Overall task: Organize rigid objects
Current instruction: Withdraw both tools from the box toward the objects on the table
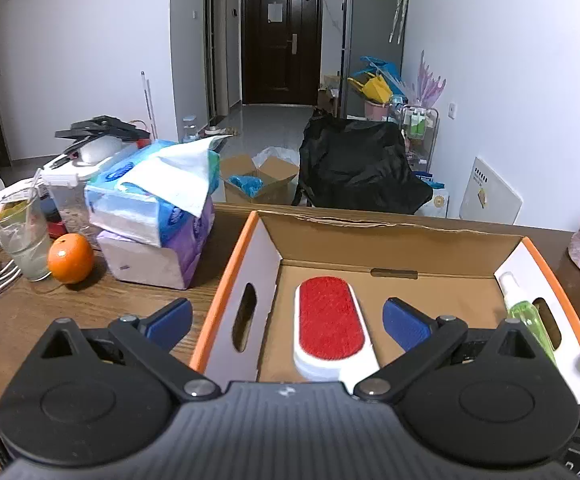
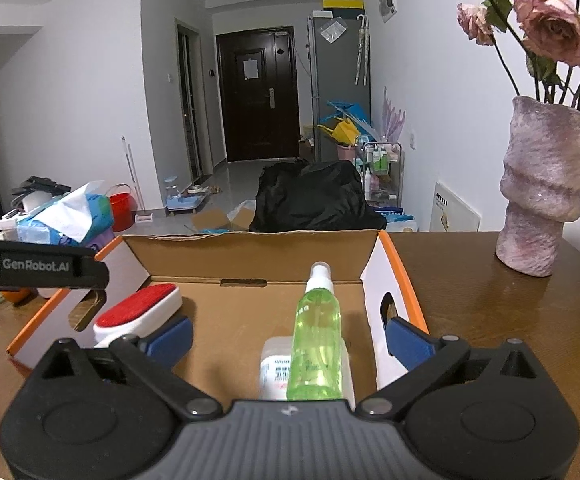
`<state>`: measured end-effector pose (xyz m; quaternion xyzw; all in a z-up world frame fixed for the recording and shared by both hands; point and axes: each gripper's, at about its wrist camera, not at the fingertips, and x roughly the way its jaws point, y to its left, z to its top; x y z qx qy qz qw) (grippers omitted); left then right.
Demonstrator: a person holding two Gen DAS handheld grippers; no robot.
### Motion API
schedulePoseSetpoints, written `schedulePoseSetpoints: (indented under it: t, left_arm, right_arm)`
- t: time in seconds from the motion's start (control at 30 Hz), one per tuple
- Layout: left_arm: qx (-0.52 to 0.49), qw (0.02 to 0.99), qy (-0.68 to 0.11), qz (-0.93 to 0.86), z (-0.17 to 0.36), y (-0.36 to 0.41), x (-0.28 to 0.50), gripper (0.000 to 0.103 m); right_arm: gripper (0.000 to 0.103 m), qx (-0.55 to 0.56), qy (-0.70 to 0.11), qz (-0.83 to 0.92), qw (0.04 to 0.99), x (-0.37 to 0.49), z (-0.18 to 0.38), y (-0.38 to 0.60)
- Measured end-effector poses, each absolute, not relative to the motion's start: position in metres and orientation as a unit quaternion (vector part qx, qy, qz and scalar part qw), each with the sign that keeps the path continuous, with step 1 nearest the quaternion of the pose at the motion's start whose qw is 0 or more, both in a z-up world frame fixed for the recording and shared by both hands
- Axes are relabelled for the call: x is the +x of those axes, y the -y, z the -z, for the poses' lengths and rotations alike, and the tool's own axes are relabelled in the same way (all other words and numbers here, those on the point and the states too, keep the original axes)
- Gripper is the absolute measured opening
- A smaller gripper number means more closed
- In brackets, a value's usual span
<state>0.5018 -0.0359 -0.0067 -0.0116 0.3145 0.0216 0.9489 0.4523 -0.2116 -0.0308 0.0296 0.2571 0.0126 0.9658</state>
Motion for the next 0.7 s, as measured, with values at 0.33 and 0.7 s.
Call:
schedulePoseSetpoints:
  t: [0.33,0.7]
  left_arm:
    - [-0.009,0.954,-0.297,-0.024,0.002,0.014,0.459,0.103]
    - [0.009,0.957,-0.288,-0.033,0.009,-0.015,0.413,0.103]
  right_arm:
    - [0.103,0.022,-0.249,-0.02,0.968,0.414,0.029,0.206]
    - [0.103,0.012,-0.247,-0.025,0.969,0.366,0.033,0.185]
